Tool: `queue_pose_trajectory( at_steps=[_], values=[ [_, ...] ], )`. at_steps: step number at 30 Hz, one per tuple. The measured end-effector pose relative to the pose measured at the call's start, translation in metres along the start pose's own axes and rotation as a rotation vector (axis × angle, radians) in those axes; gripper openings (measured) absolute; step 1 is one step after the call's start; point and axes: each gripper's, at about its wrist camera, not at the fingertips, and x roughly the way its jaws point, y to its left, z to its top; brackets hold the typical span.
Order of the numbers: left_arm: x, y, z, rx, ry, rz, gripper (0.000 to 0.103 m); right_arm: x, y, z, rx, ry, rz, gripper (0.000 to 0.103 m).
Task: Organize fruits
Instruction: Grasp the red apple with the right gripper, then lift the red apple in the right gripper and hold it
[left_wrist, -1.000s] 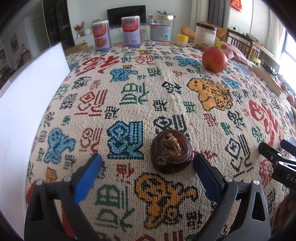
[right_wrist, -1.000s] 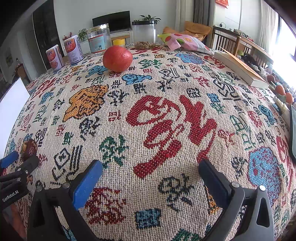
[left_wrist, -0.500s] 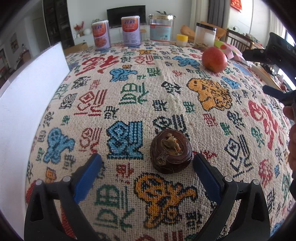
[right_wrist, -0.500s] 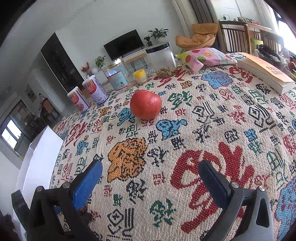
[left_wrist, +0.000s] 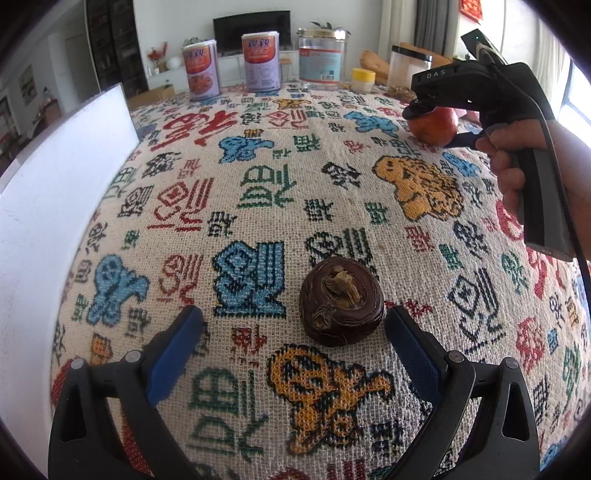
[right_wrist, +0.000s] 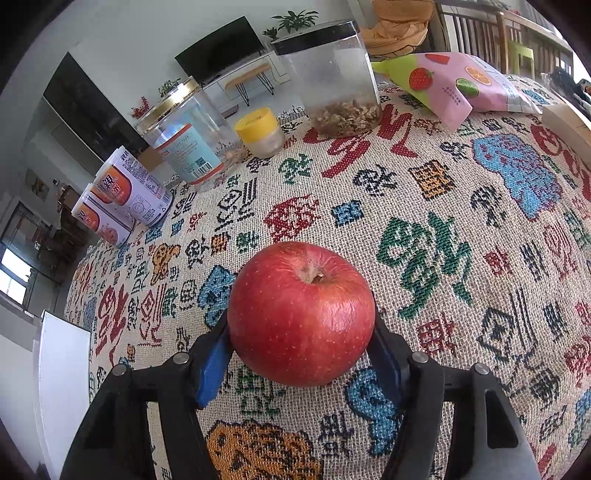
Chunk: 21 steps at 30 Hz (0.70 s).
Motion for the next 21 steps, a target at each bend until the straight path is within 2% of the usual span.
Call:
queue_pose_trajectory(
  at_steps=[2,6,10,13,16,19,21],
  values=[
    [0.000,0.000,0.000,0.000,0.000,0.000,0.099,-0.009,-0.005,-0.007,-0.032,-0.017,0.010,0.067],
    [0.000,0.001,0.000,0.000,0.000,0.000,0.099,-0.050,-0.015,-0.030,-0.066,-0.042,0.089,0.067],
    [0.000,0.001,0.000,0.000,0.000,0.000,0.099,-0.106,-0.023,-0.077,-0.173,-0.057,0.095,0.067],
    [0.000,0.001,0.000,0.000,0.000,0.000,0.100,-0.141,-0.027,-0.127,-0.289,-0.098,0.012,0.067],
    [0.000,0.000,0.000,0.001,0.000,0.003,0.100,-0.145,-0.028,-0.170,-0.388,-0.141,-0.113,0.067],
    [0.001,0.000,0.000,0.001,0.001,0.003,0.100,-0.126,-0.032,-0.192,-0.427,-0.107,-0.188,0.068],
    [0.001,0.000,0.000,0.001,0.000,0.003,0.100,-0.121,-0.036,-0.194,-0.407,-0.120,-0.185,0.068]
  ],
)
